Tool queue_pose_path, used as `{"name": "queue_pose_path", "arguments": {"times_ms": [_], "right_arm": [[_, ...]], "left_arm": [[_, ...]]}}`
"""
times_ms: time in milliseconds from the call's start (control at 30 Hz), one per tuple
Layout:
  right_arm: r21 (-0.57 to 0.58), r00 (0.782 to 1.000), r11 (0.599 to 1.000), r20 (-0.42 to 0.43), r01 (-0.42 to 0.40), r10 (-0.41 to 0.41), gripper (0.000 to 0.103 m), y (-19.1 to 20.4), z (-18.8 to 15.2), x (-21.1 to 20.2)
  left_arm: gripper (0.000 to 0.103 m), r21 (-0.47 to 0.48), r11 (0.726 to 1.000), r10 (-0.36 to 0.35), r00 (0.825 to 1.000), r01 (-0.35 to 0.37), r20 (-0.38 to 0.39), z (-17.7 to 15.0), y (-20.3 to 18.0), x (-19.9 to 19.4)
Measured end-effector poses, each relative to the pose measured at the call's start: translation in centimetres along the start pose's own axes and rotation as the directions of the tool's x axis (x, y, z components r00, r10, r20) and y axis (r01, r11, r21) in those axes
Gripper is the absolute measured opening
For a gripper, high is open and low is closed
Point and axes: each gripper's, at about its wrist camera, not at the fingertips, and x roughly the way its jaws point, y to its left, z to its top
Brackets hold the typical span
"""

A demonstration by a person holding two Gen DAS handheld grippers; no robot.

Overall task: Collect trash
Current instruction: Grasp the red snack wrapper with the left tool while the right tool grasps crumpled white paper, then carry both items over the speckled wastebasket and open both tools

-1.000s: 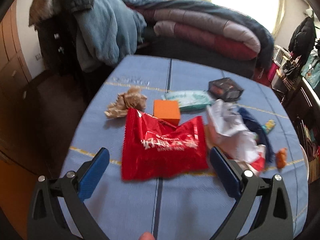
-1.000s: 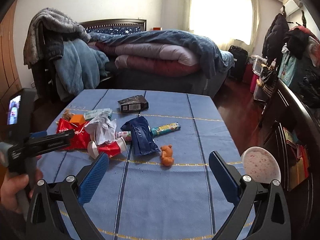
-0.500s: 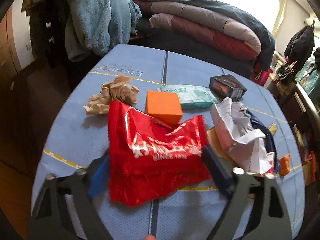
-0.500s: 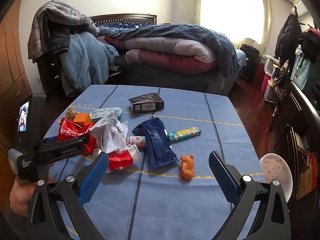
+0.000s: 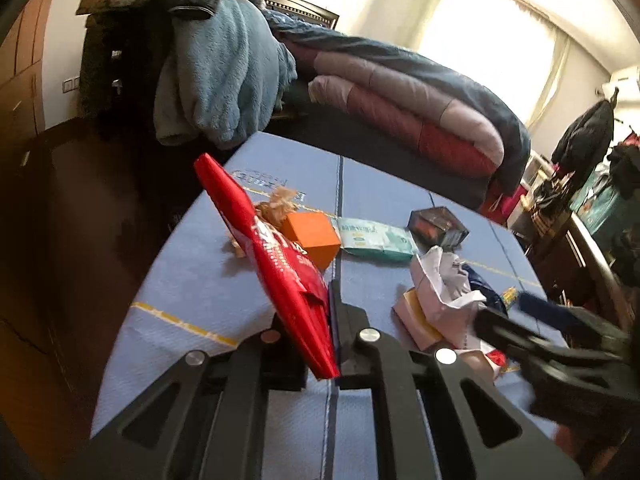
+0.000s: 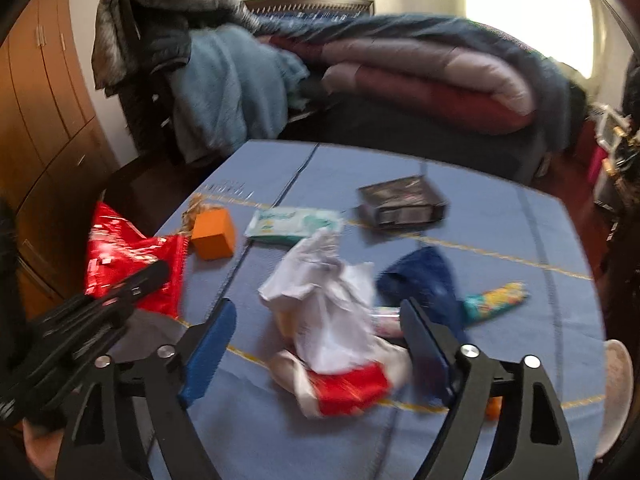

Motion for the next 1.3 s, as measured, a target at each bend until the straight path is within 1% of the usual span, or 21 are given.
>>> {"name": "queue_pose_path", "arguments": {"times_ms": [67,133,167,200,233,267,367,500,567,667,800,967,1100,1233,1300], "right_arm": [[0.007,0.999,1.0,-0.04,-0.023,0.023,0.071,0.4,0.4,1.5],[0.009,0.998,1.0,-0.064,-0.027,0.028,0.069,0.6,0.5,2.6],[0.007,0.997,1.0,-0.072,-0.014,0.014,0.065,0.8,0.5,3.0],[0.002,0.997,1.0,-0.072,-0.004,0.004,0.055,0.8,0.4,3.2],[-0.004,0.997,1.0,-0.072,0.002,-0.002,0.05,0.9,0.4,3.3],[-0.008,0.997,1.0,-0.079,0.005,-0.006,0.04,1.0,0.4,3.4],[0.007,0.997,1.0,-0.081,-0.008,0.009,0.036,0.5,0.3,3.4],[0.021,0.999,1.0,-0.043,-0.02,0.021,0.035,-0.2,0.4,2.0],[0.033,0.999,0.999,-0.013,-0.031,0.031,0.035,-0.7,0.5,0.5],[0.058,0.998,0.997,0.027,-0.051,0.05,0.035,-1.6,0.3,-2.0],[0.104,0.996,0.993,0.074,-0.056,0.049,0.035,-3.5,-0.9,-5.7],[0.177,0.993,0.983,0.119,-0.041,0.02,0.035,-7.0,-3.2,-9.9],[0.24,0.988,0.971,0.151,-0.011,-0.026,0.035,-10.2,-5.3,-13.2],[0.302,0.983,0.953,0.166,0.02,-0.074,0.035,-13.5,-7.3,-16.0],[0.332,0.979,0.943,0.174,0.041,-0.104,0.035,-15.1,-8.3,-17.2]], "left_arm": [[0.01,0.001,1.0,-0.006,1.0,0.006,-0.004,-0.1,0.4,-0.5],[0.01,-0.005,1.0,-0.013,1.0,0.013,-0.01,-0.2,0.7,-0.8],[0.01,-0.004,1.0,-0.018,1.0,0.018,-0.011,-0.4,0.8,-0.9],[0.01,-0.001,1.0,-0.021,1.0,0.021,-0.011,-0.4,0.9,-1.0],[0.011,0.001,1.0,-0.022,1.0,0.022,-0.011,-0.5,0.8,-1.1],[0.011,0.002,1.0,-0.027,1.0,0.027,-0.012,-0.5,0.8,-1.2],[0.011,0.009,0.999,-0.042,0.999,0.043,-0.008,-0.6,0.6,-1.4],[0.012,0.028,0.998,-0.059,0.998,0.059,0.006,-0.4,-0.4,-2.1],[0.012,0.039,0.997,-0.074,0.997,0.074,0.011,-0.3,-1.1,-2.7],[0.012,0.073,0.992,-0.103,0.994,0.1,0.029,-0.2,-2.8,-3.8],[0.013,0.136,0.979,-0.159,0.986,0.153,0.04,-0.2,-6.3,-5.2],[0.014,0.218,0.947,-0.246,0.969,0.235,0.026,-1.1,-11.5,-6.6],[0.014,0.279,0.915,-0.301,0.953,0.292,-0.009,-2.1,-16.1,-6.6],[0.014,0.332,0.874,-0.359,0.932,0.354,-0.05,-3.7,-20.5,-6.6],[0.014,0.36,0.85,-0.387,0.919,0.386,-0.07,-4.4,-22.9,-6.6]]}}
